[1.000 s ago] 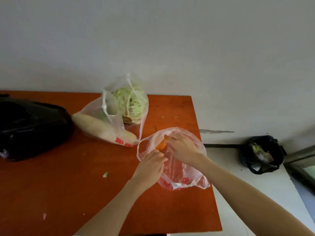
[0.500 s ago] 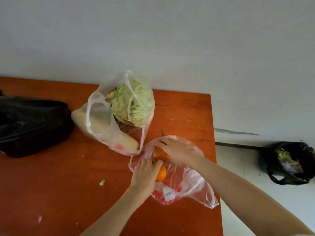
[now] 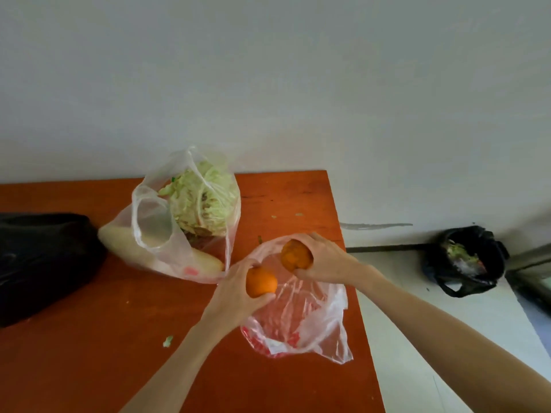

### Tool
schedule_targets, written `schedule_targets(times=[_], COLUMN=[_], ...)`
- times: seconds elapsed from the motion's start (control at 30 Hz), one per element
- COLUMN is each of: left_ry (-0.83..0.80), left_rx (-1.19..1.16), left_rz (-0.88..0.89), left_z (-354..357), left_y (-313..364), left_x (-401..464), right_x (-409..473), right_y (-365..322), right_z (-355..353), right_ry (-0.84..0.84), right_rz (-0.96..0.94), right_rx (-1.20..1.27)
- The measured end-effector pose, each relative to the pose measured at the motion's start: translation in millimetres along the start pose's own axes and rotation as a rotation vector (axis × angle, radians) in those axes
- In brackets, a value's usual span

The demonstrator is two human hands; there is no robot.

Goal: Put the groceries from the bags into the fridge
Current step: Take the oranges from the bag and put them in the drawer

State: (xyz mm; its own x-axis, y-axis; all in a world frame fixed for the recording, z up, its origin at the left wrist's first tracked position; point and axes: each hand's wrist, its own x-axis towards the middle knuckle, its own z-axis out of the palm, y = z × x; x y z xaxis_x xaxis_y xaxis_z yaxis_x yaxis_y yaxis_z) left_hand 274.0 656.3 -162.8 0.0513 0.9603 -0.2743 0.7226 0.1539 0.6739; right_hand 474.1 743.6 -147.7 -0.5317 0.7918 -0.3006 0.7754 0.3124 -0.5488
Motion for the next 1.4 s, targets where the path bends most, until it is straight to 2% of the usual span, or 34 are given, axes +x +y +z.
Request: schedule_targets(times=[0.33,0.47,0.63,0.73,1.07,1.23,1.4], left_ry=[0.030,-0.078,-0.293,-0.380,-0.667,-0.832,-0.946], left_rx=[-0.058,-0.001,0.011,0.026,0.102,0.117,0.084], left_rz=[0.366,0.507,0.664,0.737,1.003,1.118,1.260], left_z=[-11.1,6.8,43.9,77.3,201.6,263.4,310.3], left_y=[51.1,75.9,114.0,136.3,191.3,199.6,230.3], left_x=[-44.2,-84.9,-142.7,-185.1,-400.6,-523.7,-632.2], right_x=[-149.3,-230.9,-336.1,-402.9,-662.4,-793.7,-895.3], right_y=[-53.4,-69.1,-81.9,-93.2,-166.6,-215.4,-259.0], right_z=[1.6,24.7,62.3,93.6,233.7,295.7,333.3], right_ry=[0.495,0.642,0.765,0.900,1.210,1.276,1.439], right_rz=[0.322,0.473,0.692,0.811,1.182,1.326,1.419], right_rx=[0.258,0.277,0.275,0.317,0.493,0.467,0.480])
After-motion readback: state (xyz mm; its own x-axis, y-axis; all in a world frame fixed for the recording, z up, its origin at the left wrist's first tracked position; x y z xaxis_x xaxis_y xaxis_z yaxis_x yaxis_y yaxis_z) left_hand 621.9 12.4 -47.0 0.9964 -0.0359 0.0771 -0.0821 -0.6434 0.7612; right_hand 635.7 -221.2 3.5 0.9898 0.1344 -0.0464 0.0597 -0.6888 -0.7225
